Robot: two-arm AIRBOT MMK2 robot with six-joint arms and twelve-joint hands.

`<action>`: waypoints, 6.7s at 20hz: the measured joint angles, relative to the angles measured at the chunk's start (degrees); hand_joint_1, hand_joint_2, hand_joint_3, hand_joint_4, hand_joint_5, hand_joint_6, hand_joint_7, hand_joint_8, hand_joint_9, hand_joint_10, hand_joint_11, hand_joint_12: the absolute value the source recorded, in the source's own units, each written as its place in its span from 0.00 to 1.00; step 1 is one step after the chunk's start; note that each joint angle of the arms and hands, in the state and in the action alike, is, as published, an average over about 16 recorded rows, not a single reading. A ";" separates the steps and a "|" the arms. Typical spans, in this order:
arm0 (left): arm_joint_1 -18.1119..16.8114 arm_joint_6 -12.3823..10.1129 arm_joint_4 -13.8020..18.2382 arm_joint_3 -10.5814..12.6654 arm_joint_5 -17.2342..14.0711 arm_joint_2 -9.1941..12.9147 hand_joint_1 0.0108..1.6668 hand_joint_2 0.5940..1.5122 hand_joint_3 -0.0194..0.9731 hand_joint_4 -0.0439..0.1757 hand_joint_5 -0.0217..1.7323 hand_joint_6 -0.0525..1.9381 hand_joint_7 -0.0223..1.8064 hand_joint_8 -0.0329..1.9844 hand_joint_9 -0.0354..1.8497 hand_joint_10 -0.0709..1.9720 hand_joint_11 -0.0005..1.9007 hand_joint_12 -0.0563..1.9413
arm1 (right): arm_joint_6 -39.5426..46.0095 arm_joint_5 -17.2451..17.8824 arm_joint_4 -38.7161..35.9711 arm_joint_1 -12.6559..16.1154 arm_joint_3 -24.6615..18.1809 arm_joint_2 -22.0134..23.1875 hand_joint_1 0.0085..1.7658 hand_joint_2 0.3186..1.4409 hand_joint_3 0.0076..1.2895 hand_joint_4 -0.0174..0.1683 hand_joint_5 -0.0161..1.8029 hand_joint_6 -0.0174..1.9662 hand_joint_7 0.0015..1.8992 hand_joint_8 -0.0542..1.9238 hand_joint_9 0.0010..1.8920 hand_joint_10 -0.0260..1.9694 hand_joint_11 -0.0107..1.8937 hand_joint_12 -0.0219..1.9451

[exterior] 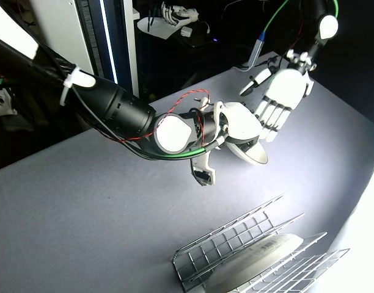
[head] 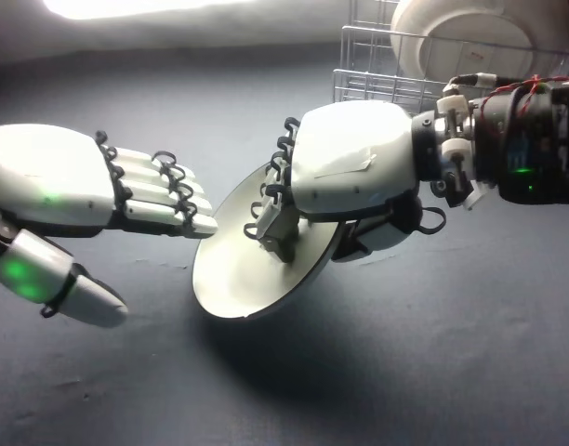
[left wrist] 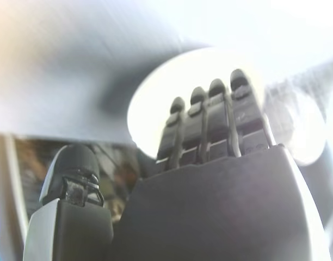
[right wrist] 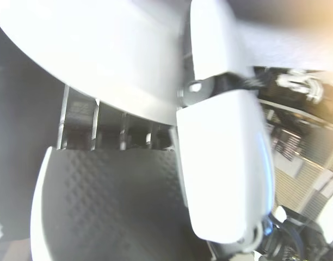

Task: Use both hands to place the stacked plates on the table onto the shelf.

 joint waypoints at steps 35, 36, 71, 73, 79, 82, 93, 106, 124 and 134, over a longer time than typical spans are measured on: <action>-8.19 6.04 12.08 -2.55 -0.13 9.01 0.00 0.67 0.04 0.22 0.03 0.03 0.03 0.02 0.03 0.04 0.01 0.03 | 2.18 -24.45 52.87 15.26 -8.99 8.61 0.78 0.57 0.00 0.06 0.54 0.45 0.57 0.41 0.55 0.53 0.49 0.63; -8.22 6.05 12.31 -2.53 0.15 9.01 0.00 0.67 0.04 0.22 0.03 0.03 0.03 0.02 0.03 0.04 0.01 0.03 | 2.20 -25.15 54.95 15.63 -8.98 8.58 0.78 0.57 0.00 0.06 0.54 0.45 0.57 0.41 0.55 0.52 0.49 0.63; -9.88 1.52 14.66 -1.56 1.84 8.12 0.00 0.66 0.04 0.22 0.05 0.03 0.04 0.02 0.03 0.04 0.01 0.03 | 2.31 -29.31 70.45 15.92 -1.63 13.94 0.78 0.58 0.00 0.05 0.55 0.39 0.57 0.42 0.53 0.57 0.46 0.69; -9.95 1.33 14.78 -1.50 1.74 8.07 0.00 0.66 0.04 0.22 0.04 0.03 0.04 0.02 0.03 0.04 0.01 0.03 | 2.29 -28.97 69.63 14.83 -1.50 14.15 0.78 0.58 0.00 0.05 0.55 0.39 0.57 0.42 0.54 0.56 0.46 0.69; -10.25 0.88 15.02 -1.43 1.39 7.87 0.00 0.66 0.04 0.23 0.04 0.03 0.04 0.02 0.03 0.04 0.01 0.03 | 2.22 -27.15 66.99 11.18 -1.28 14.79 0.78 0.59 0.00 0.05 0.55 0.39 0.58 0.42 0.54 0.56 0.46 0.69; -10.40 0.65 15.10 -1.50 1.18 7.74 0.00 0.66 0.04 0.23 0.04 0.03 0.04 0.02 0.03 0.04 0.01 0.03 | 2.19 -25.80 65.38 9.42 -1.25 15.09 0.78 0.59 0.00 0.05 0.55 0.39 0.58 0.41 0.54 0.55 0.46 0.68; -10.60 0.19 15.24 -1.94 0.76 7.44 0.00 0.66 0.04 0.23 0.04 0.03 0.04 0.02 0.03 0.04 0.01 0.03 | 1.92 -21.35 55.14 5.51 -1.24 15.77 0.73 0.65 0.00 0.05 0.50 0.41 0.55 0.28 0.50 0.35 0.41 0.64; -10.60 0.19 15.26 -1.95 0.67 7.38 0.00 0.66 0.04 0.23 0.04 0.03 0.04 0.02 0.03 0.04 0.01 0.03 | 1.15 -18.54 41.62 6.32 -1.66 15.93 0.68 0.67 0.00 0.05 0.42 0.23 0.48 0.05 0.43 0.14 0.25 0.65; -10.61 -0.36 12.95 -2.65 -2.43 7.07 0.00 0.67 0.04 0.22 0.04 0.03 0.04 0.02 0.03 0.04 0.01 0.03 | -0.44 -4.46 14.82 8.63 -7.24 16.09 0.64 0.64 0.00 0.11 0.37 0.03 0.38 0.03 0.36 0.09 0.12 0.69; -11.18 1.02 5.88 -5.45 -8.63 7.55 0.01 0.73 0.04 0.21 0.20 0.25 0.21 0.25 0.19 0.27 0.12 0.33 | -3.77 8.01 3.89 4.56 -11.66 17.51 0.54 0.63 0.00 0.12 0.41 0.31 0.43 0.33 0.39 0.39 0.22 0.77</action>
